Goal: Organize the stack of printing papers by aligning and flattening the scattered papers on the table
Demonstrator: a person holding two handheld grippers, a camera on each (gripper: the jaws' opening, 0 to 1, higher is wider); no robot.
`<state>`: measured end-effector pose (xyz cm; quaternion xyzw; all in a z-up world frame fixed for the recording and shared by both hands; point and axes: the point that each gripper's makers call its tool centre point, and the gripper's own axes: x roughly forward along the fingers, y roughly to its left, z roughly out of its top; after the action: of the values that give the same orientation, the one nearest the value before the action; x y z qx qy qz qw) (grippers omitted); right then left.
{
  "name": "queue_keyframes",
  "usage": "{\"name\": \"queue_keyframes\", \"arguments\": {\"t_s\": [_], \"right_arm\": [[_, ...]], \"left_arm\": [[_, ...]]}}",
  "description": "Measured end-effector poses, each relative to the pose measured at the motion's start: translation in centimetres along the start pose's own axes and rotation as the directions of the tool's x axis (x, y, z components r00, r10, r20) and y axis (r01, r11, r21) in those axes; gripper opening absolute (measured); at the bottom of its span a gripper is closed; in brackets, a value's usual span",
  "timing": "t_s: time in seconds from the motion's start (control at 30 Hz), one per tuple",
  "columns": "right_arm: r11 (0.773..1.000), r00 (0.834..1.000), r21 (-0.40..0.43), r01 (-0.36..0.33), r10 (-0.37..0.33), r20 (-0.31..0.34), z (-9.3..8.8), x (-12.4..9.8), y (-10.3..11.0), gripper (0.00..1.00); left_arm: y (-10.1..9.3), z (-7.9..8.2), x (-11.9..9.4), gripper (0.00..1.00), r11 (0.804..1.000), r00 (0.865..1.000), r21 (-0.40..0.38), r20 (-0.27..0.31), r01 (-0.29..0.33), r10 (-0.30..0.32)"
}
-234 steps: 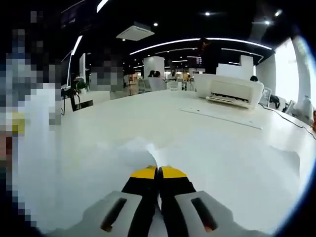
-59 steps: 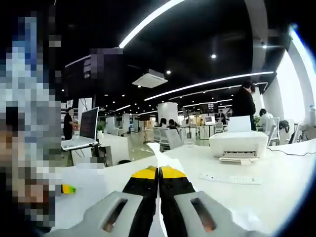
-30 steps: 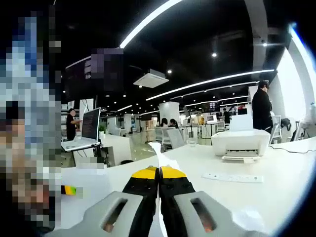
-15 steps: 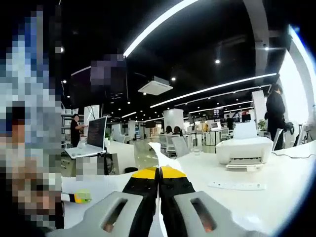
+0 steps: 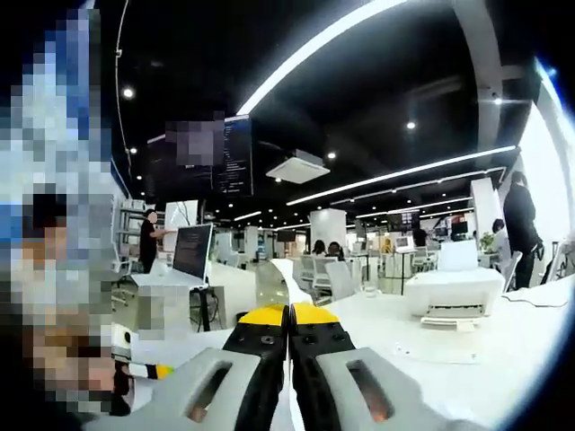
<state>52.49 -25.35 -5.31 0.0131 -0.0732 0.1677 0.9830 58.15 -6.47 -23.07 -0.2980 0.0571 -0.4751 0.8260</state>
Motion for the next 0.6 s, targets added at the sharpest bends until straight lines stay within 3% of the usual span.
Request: {"name": "queue_keyframes", "arguments": {"t_s": [0.6], "right_arm": [[0.997, 0.997, -0.050, -0.064, 0.066, 0.048, 3.3, -0.7, 3.6, 0.00]], "left_arm": [[0.0, 0.0, 0.0, 0.06, 1.000, 1.000, -0.002, -0.003, 0.000, 0.000]]}}
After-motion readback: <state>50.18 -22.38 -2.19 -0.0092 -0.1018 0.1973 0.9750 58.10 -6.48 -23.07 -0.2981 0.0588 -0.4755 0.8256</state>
